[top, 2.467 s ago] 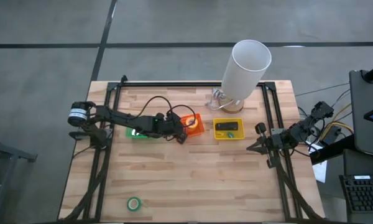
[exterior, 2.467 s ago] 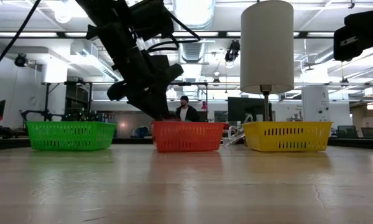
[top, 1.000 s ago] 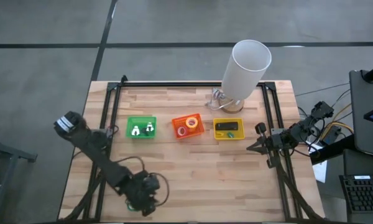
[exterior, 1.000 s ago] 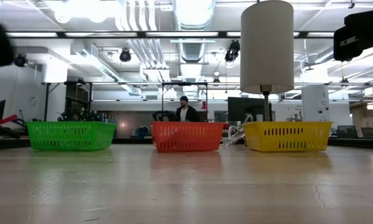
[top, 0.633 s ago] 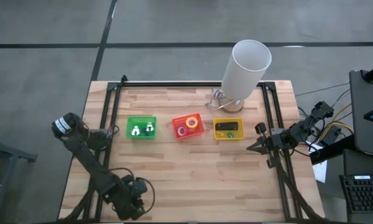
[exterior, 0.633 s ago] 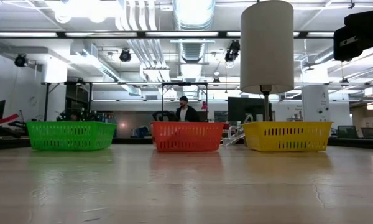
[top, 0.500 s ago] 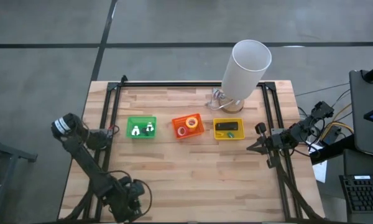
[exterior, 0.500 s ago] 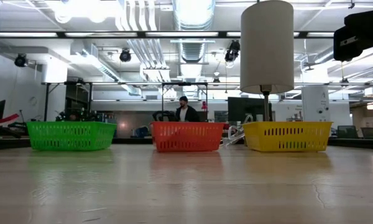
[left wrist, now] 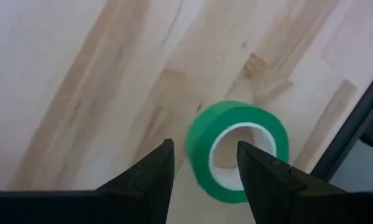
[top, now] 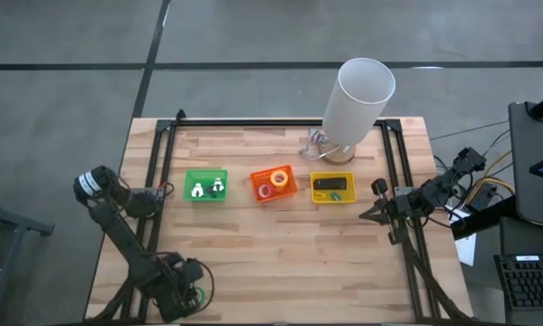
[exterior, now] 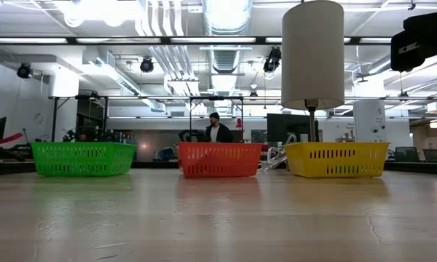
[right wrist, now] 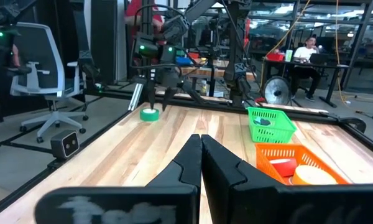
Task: Pick and place Stapler, Stapler remover, tape
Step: Put the green tape into the orange basket, then return to Home Position
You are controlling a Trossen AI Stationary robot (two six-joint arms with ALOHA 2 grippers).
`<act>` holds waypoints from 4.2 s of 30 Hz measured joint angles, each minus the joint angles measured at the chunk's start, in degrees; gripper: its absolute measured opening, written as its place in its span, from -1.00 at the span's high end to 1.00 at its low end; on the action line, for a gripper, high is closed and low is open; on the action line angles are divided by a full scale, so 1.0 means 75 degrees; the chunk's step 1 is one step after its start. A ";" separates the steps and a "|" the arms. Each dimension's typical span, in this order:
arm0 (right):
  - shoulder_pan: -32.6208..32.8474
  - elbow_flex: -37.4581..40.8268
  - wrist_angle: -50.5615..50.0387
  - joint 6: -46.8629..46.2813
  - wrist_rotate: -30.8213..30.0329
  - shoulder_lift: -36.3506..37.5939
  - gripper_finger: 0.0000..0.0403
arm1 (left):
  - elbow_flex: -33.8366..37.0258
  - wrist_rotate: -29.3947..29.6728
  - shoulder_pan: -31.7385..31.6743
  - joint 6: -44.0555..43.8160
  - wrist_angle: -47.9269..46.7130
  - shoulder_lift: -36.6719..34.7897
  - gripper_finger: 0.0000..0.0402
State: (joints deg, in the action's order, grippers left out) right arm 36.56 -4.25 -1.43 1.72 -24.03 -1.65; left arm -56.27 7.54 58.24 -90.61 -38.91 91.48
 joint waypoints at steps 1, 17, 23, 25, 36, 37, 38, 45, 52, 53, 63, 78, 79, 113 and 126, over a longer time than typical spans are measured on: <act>0.0002 0.0000 -0.0003 -0.0006 0.0001 0.0000 0.96 | 0.0074 -0.0001 0.0000 -0.0059 0.0142 0.0000 0.12; 0.0003 0.0000 -0.0003 -0.0003 0.0003 0.0000 0.96 | 0.1097 -0.0048 0.0000 -0.0591 0.1609 -0.0020 0.12; 0.0002 0.0000 -0.0003 -0.0002 0.0001 0.0000 0.96 | 0.1150 0.0388 0.0020 -0.0910 0.1680 -0.0018 0.12; 0.0002 0.0000 -0.0003 0.0026 0.0000 0.0000 0.96 | 0.1153 0.0530 0.0013 -0.0929 0.1690 -0.0013 0.12; 0.0003 0.0000 -0.0003 -0.0001 0.0000 0.0000 0.96 | 0.1191 0.2221 -0.0038 -0.1177 0.1596 0.0017 0.43; 0.0000 0.0000 -0.0003 0.0015 0.0000 0.0000 0.96 | 0.1191 0.2455 -0.0052 -0.1134 0.1596 0.0017 0.50; 0.0001 0.0000 -0.0003 0.0029 0.0003 0.0000 0.96 | 0.1191 0.2690 -0.0057 -0.1130 0.1592 0.0017 0.56; 0.0000 0.0000 -0.0003 0.0023 0.0000 0.0000 0.96 | 0.1191 0.4486 -0.0145 -0.1025 0.1649 0.0017 0.85; 0.0003 0.0000 -0.0003 0.0006 0.0000 0.0000 0.96 | 0.1379 0.5769 -0.0535 -0.0883 0.2113 0.0017 0.73; 0.0000 0.0000 -0.0003 0.0029 0.0000 0.0000 0.96 | 0.1454 0.6065 -0.0620 -0.0878 0.2313 0.0017 0.72; 0.0001 0.0000 -0.0003 -0.0006 0.0002 0.0000 0.96 | 0.1905 0.7739 -0.2088 0.0173 0.3891 0.0012 0.82; 0.0000 0.0000 -0.0002 -0.0003 0.0002 0.0000 0.96 | 0.1646 0.7579 -0.5106 0.3533 0.5060 0.0003 0.77; 0.0000 0.0000 0.0000 -0.0002 0.0000 0.0000 0.96 | 0.1646 0.7462 -0.5255 0.3784 0.5230 0.0001 0.77; 0.0003 0.0000 0.0000 0.0013 0.0000 0.0000 0.96 | 0.1661 0.5591 -0.6487 0.5421 0.6692 0.0659 0.42; 0.0003 0.0000 -0.0003 -0.0003 0.0003 0.0000 0.96 | 0.1606 0.5045 -0.6415 0.5686 0.7040 0.0463 0.16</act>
State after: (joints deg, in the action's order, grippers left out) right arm 36.58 -4.25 -1.45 1.70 -24.01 -1.65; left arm -44.22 45.38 10.13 -47.96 13.89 94.96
